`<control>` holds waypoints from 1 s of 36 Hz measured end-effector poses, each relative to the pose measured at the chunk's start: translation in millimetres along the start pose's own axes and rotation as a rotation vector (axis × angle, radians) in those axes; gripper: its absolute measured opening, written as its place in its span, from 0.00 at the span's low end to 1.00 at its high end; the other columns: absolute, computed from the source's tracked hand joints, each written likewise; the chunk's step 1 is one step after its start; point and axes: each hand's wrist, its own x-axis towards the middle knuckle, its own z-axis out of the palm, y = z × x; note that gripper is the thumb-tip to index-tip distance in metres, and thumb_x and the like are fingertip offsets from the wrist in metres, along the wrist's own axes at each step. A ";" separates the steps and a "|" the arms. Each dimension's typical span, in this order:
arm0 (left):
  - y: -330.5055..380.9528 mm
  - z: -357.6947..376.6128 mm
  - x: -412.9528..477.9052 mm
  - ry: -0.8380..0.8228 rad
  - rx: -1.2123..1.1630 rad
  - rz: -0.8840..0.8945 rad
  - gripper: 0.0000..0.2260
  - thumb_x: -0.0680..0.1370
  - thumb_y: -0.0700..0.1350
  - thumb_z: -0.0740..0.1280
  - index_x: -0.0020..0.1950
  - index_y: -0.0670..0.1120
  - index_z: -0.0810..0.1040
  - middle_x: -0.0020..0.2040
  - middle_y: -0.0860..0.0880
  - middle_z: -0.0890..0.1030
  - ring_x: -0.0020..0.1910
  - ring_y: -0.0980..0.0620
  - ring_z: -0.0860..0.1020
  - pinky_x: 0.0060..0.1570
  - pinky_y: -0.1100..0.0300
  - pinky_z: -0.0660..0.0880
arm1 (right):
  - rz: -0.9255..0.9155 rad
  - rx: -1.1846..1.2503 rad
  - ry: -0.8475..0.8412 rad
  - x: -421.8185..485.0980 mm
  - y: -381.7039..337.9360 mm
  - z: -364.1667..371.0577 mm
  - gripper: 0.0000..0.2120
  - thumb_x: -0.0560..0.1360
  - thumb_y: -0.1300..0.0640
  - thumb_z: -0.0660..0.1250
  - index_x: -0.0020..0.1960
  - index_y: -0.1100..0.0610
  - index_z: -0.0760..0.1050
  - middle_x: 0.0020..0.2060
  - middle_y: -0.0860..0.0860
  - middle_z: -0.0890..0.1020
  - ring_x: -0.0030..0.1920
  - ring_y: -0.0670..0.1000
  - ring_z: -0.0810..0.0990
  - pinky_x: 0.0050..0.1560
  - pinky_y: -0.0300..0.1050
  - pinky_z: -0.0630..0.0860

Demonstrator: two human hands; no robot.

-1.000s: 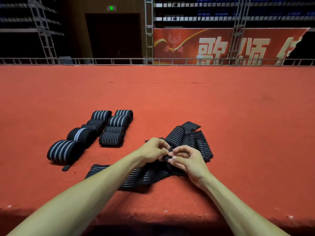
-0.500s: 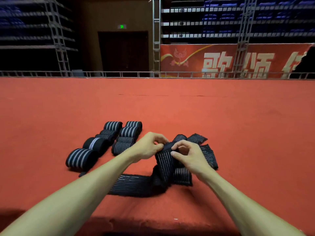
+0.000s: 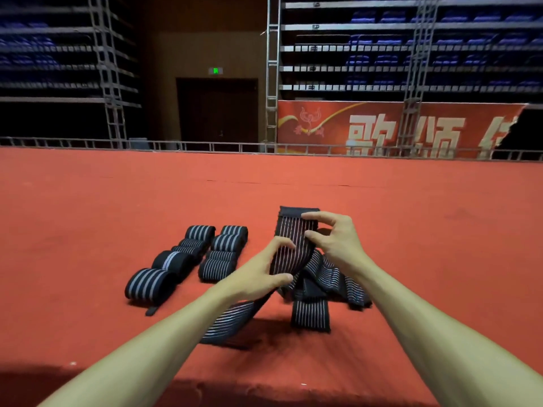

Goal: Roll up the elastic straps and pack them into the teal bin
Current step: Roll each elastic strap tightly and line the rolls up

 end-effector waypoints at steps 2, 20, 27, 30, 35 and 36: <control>3.0 5.6 -2.2 0.018 0.070 0.014 0.26 0.76 0.34 0.67 0.69 0.52 0.63 0.52 0.50 0.75 0.42 0.61 0.75 0.49 0.67 0.73 | -0.014 -0.017 0.012 1.5 -4.7 -3.4 0.17 0.72 0.70 0.72 0.54 0.52 0.83 0.52 0.49 0.85 0.54 0.51 0.83 0.60 0.56 0.79; -10.2 40.9 -13.3 -0.098 0.254 -0.088 0.32 0.78 0.34 0.66 0.74 0.59 0.60 0.52 0.52 0.76 0.43 0.58 0.74 0.44 0.75 0.68 | -0.062 0.086 0.329 9.1 -41.6 -65.1 0.22 0.69 0.66 0.76 0.58 0.46 0.81 0.55 0.47 0.84 0.55 0.51 0.83 0.59 0.56 0.79; 9.5 60.3 19.3 0.061 0.084 -0.107 0.31 0.75 0.30 0.64 0.75 0.49 0.64 0.66 0.45 0.76 0.56 0.49 0.80 0.54 0.64 0.77 | -0.111 -0.038 0.356 11.4 -49.1 -99.4 0.22 0.70 0.68 0.75 0.62 0.53 0.80 0.58 0.49 0.82 0.57 0.48 0.81 0.62 0.49 0.78; 32.2 73.9 33.3 0.068 -0.016 -0.112 0.29 0.77 0.31 0.64 0.75 0.50 0.64 0.59 0.43 0.78 0.31 0.57 0.77 0.31 0.69 0.71 | -0.102 -0.042 0.373 10.0 -41.5 -111.9 0.22 0.71 0.68 0.74 0.62 0.53 0.80 0.57 0.49 0.82 0.52 0.48 0.83 0.57 0.48 0.81; 60.0 101.1 43.2 -0.062 -0.449 -0.206 0.27 0.78 0.29 0.63 0.74 0.50 0.66 0.63 0.45 0.76 0.47 0.53 0.79 0.42 0.59 0.80 | -0.092 -0.090 0.387 -0.5 -18.2 -128.8 0.22 0.71 0.68 0.74 0.62 0.53 0.80 0.55 0.47 0.82 0.50 0.48 0.82 0.57 0.50 0.81; 62.8 108.3 44.7 -0.099 -0.517 -0.235 0.27 0.78 0.28 0.63 0.74 0.49 0.67 0.63 0.47 0.76 0.49 0.52 0.79 0.44 0.58 0.81 | -0.087 -0.109 0.385 -2.9 -12.2 -132.3 0.22 0.71 0.68 0.74 0.62 0.53 0.79 0.55 0.46 0.82 0.51 0.48 0.82 0.56 0.51 0.81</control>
